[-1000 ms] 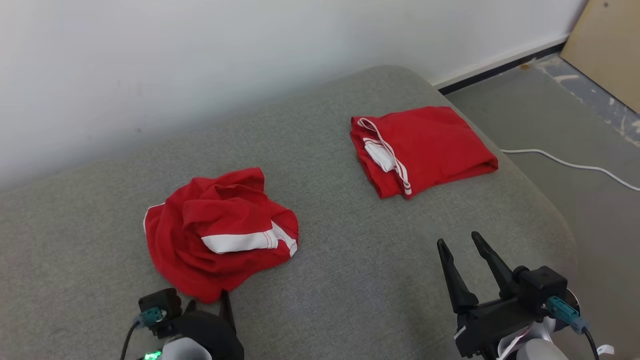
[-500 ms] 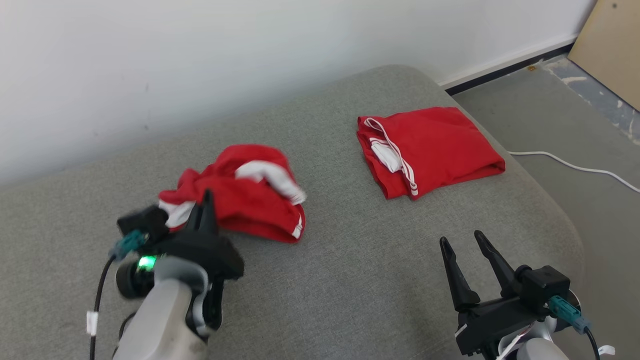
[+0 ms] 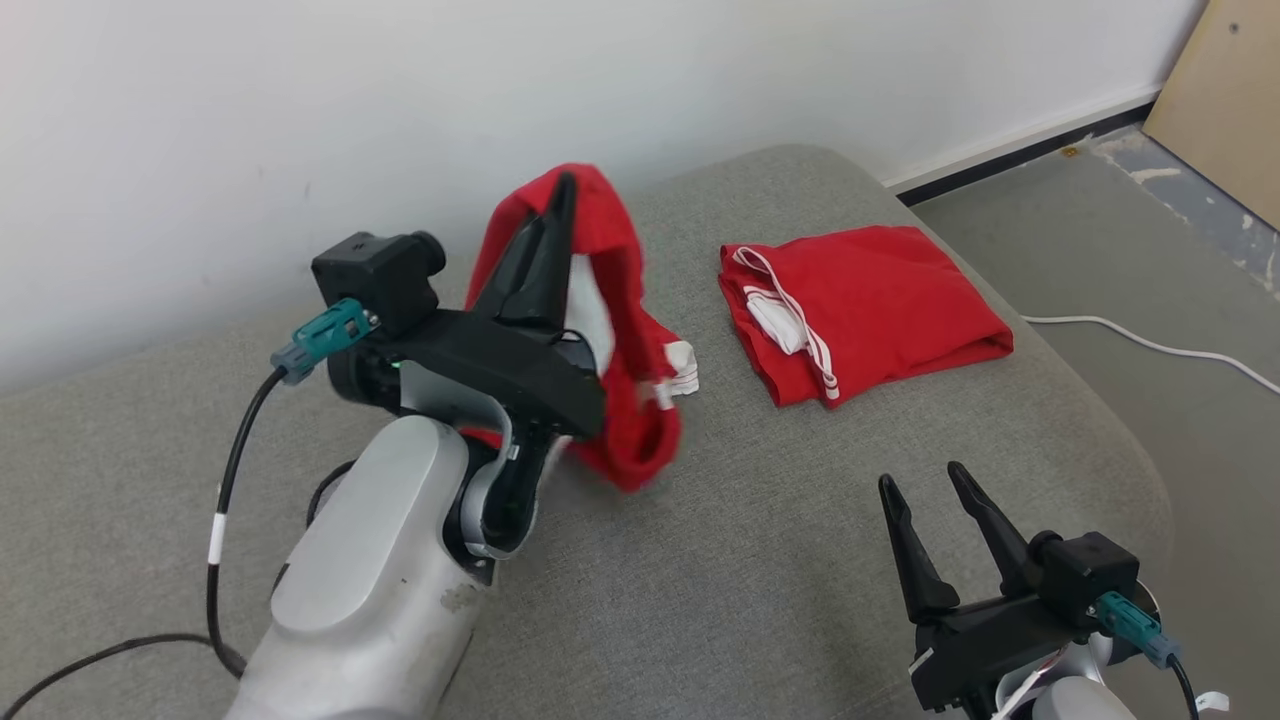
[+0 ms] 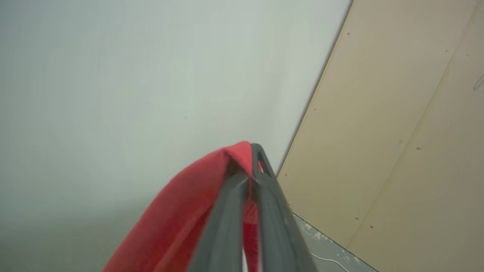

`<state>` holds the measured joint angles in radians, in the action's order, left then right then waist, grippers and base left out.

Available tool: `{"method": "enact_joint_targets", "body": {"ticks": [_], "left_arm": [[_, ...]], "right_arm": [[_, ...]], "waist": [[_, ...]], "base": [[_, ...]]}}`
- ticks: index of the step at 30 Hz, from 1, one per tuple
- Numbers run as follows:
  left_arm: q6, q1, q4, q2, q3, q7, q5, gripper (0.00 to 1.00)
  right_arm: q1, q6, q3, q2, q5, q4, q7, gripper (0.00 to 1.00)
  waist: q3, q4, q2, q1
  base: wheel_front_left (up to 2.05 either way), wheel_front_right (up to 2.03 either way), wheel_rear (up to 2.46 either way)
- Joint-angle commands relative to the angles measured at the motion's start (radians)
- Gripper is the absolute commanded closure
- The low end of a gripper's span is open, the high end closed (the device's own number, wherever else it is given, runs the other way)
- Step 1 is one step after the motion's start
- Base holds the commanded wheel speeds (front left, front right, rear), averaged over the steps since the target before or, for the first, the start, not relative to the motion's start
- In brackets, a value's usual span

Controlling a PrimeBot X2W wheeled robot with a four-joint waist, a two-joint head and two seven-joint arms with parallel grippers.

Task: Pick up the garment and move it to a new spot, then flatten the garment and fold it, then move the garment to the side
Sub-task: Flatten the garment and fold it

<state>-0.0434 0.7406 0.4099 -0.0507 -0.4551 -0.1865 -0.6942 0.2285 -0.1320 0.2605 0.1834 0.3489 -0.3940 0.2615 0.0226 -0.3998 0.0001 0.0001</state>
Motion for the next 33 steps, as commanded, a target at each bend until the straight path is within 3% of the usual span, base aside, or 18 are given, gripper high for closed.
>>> {"method": "enact_joint_targets", "body": {"ticks": [1,3,7,15,16,17,27,33], "left_arm": [[-0.005,0.007,-0.038,-0.001,-0.013,0.0,-0.036,1.0],[-0.019,-0.007,-0.058,-0.004,-0.017,0.009,-0.043,1.0],[-0.062,-0.054,-0.034,-0.063,0.01,0.024,-0.033,1.0],[-0.145,-0.149,0.146,-0.213,0.091,0.018,-0.027,1.0],[-0.154,-0.155,0.173,-0.225,0.098,0.016,-0.023,0.7],[-0.163,-0.161,0.193,-0.23,0.108,0.01,-0.029,0.0],[-0.219,-0.229,0.308,-0.223,0.185,-0.042,-0.085,0.0],[-0.204,-0.296,0.303,-0.186,0.225,-0.007,-0.157,0.0]], "right_arm": [[-0.01,0.003,-0.007,0.004,-0.003,0.005,0.004,0.0],[-0.014,0.003,-0.011,0.002,-0.006,0.008,0.004,0.0],[-0.014,0.003,-0.009,-0.008,-0.01,0.011,0.004,0.0],[-0.005,0.003,0.007,-0.012,-0.002,0.009,0.004,0.0],[-0.005,0.003,0.007,-0.011,-0.001,0.009,0.004,0.0],[-0.004,0.003,0.008,-0.01,-0.001,0.01,0.004,0.0],[-0.02,0.003,-0.01,-0.001,-0.007,0.01,0.004,0.0],[-0.028,0.003,-0.008,-0.008,-0.011,0.007,0.003,0.0]], "waist": [[-0.001,0.003,-0.0001,-0.0001],[-0.001,0.006,-0.0001,-0.0001],[0.004,0.01,-0.0001,-0.0001],[0.032,0.023,-0.0001,-0.0001],[0.035,0.025,-0.0001,-0.0001],[0.038,0.026,-0.0001,-0.0001],[0.037,0.051,-0.0001,-0.0001],[0.018,0.07,-0.0001,-0.0001]], "base": [[0.0,0.0,0.0],[0.0,0.0,0.0],[0.0,0.0,0.0],[0.0,0.0,0.0],[0.0,0.0,0.0],[0.0,0.0,0.0],[0.0,0.0,0.0],[0.0,0.0,0.0]]}}
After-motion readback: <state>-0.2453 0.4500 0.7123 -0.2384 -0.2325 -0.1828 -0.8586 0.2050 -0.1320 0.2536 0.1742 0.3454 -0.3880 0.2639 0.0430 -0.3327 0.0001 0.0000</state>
